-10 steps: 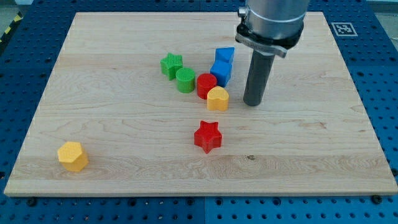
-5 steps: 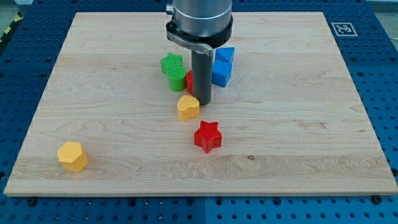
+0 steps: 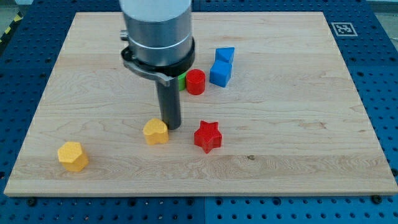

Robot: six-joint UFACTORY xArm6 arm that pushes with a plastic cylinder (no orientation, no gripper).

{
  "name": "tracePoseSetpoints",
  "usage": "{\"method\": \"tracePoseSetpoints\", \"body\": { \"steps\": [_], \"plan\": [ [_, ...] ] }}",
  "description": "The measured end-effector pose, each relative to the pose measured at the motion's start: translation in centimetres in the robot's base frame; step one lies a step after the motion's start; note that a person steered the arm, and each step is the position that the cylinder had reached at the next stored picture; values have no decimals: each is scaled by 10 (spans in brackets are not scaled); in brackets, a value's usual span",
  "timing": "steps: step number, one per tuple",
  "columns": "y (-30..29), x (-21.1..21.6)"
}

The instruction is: Slide the yellow heart towards yellow hexagon

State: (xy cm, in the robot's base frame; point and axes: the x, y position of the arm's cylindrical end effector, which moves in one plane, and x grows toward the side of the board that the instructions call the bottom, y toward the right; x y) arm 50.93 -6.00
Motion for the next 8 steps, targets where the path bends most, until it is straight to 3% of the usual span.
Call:
{"method": "tracePoseSetpoints", "body": {
  "steps": [4,7,8],
  "plan": [
    [-59,28],
    [-30,38],
    [3,70]
  ]
}}
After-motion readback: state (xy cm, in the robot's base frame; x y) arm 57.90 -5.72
